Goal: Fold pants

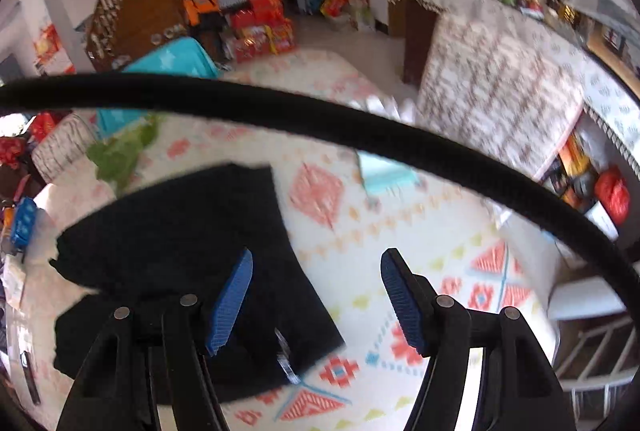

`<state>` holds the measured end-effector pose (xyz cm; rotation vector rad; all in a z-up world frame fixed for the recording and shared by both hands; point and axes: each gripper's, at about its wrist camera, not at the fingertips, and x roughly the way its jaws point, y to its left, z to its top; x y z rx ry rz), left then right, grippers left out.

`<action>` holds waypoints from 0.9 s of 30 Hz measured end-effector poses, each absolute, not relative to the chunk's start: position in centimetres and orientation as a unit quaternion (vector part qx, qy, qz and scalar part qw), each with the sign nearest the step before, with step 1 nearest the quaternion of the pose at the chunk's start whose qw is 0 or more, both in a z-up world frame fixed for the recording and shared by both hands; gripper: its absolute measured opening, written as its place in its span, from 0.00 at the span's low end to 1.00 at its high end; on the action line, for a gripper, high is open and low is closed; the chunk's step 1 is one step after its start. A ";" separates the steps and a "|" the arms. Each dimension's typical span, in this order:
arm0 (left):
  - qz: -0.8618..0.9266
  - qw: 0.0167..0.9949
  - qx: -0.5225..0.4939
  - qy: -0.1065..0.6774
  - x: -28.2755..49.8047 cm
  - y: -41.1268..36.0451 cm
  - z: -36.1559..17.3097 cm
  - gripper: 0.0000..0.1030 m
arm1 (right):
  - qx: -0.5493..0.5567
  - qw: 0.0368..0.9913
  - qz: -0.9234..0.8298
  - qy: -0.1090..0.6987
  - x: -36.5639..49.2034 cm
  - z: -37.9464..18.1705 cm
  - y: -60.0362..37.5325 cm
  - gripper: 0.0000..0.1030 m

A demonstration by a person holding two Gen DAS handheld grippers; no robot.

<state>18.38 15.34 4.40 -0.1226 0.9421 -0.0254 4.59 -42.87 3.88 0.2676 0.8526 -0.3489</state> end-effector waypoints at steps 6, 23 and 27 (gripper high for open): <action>-0.023 0.886 -0.050 0.461 27.3 13.6 5.5 0.77 | 0.125 0.899 -0.101 0.408 13.8 7.7 -41.4 0.77; -0.045 0.838 -0.058 0.541 41.4 10.8 -11.6 0.77 | 0.022 0.834 -0.033 0.550 30.4 -9.3 -38.2 0.77; -0.059 0.831 -0.089 0.545 42.0 11.3 -12.9 0.77 | 0.022 0.828 -0.027 0.559 31.3 -10.7 -38.4 0.77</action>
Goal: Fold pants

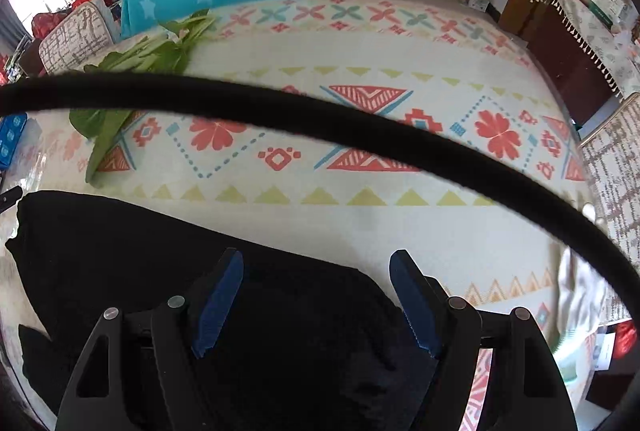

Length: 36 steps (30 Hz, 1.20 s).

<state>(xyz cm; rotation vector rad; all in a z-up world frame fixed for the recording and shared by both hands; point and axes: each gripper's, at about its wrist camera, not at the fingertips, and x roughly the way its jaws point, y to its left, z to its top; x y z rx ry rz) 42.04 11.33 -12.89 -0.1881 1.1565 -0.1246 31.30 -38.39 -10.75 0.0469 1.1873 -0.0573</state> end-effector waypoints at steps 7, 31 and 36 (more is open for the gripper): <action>-0.092 0.833 -0.047 0.544 42.1 8.9 -13.7 0.79 | 0.025 0.825 -0.022 0.565 32.3 -12.1 -39.1 0.77; -0.124 0.843 0.016 0.523 40.1 7.1 -11.7 0.14 | -0.008 0.831 -0.006 0.557 30.4 -10.4 -39.0 0.11; -0.123 0.846 0.028 0.518 39.9 6.7 -11.2 0.14 | 0.005 0.834 -0.006 0.552 30.2 -9.8 -39.0 0.24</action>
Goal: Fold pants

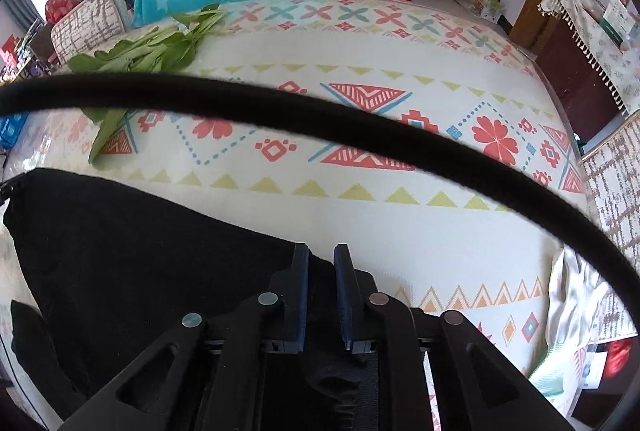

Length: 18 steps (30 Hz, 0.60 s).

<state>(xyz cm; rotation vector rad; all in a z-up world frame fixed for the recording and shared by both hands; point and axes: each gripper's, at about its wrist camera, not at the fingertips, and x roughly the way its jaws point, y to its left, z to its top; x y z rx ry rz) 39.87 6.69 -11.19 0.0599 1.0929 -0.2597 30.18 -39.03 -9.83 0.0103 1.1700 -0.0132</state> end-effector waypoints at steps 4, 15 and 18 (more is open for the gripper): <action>-0.123 0.847 0.021 0.517 39.9 6.8 -11.1 0.14 | -0.017 0.837 0.000 0.547 30.7 -9.7 -38.3 0.69; -0.123 0.848 0.012 0.515 39.9 7.1 -11.2 0.14 | -0.048 0.818 0.052 0.571 31.9 -11.9 -36.0 0.29; -0.123 0.850 0.008 0.511 39.7 7.1 -10.8 0.14 | -0.058 0.817 0.051 0.571 31.2 -11.5 -35.4 0.03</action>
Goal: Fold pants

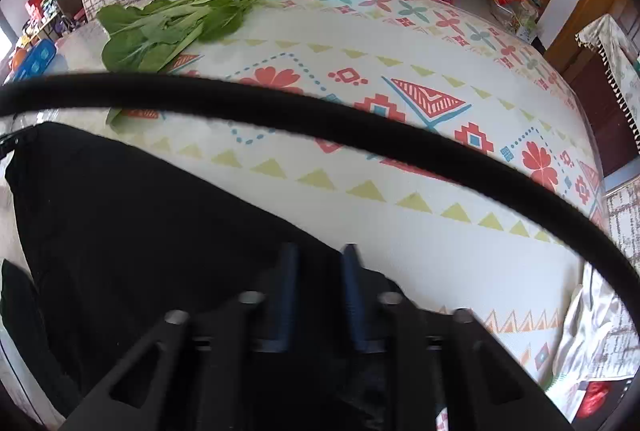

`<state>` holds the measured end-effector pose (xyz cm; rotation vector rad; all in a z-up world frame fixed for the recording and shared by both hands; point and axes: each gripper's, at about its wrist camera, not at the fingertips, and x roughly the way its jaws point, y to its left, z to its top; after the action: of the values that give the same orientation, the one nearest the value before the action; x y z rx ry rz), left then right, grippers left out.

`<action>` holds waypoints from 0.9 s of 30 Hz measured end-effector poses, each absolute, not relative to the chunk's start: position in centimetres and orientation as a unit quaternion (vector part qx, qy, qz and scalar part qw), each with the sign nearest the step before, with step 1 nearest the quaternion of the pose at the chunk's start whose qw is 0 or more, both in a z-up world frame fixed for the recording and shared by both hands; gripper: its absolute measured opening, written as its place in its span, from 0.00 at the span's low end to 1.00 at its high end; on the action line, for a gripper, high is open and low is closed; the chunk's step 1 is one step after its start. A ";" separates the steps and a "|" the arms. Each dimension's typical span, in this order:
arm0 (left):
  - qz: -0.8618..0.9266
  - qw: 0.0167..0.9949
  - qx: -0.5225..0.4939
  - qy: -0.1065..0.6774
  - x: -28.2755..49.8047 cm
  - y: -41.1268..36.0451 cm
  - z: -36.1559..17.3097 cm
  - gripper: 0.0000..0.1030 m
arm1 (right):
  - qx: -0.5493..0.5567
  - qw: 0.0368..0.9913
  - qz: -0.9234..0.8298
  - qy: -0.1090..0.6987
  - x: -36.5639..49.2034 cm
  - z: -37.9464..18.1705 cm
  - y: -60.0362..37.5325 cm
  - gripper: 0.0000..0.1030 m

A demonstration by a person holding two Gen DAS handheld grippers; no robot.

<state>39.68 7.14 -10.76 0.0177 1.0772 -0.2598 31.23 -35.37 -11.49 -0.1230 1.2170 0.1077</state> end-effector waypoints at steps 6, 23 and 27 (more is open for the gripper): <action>-0.125 0.863 0.008 0.490 38.2 7.1 -8.2 0.14 | -0.042 0.836 0.043 0.545 29.1 -9.2 -35.7 0.02; -0.139 0.903 0.029 0.406 26.7 6.3 0.6 0.14 | -0.016 0.875 0.050 0.481 17.2 -1.2 -35.3 0.01; -0.146 0.906 0.031 0.397 24.1 5.8 1.4 0.14 | -0.019 0.872 0.027 0.488 17.0 -2.0 -35.6 0.04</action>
<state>24.08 5.84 1.41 0.0630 0.8194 -0.3014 16.99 -35.63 -1.97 -0.0404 1.0192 0.0556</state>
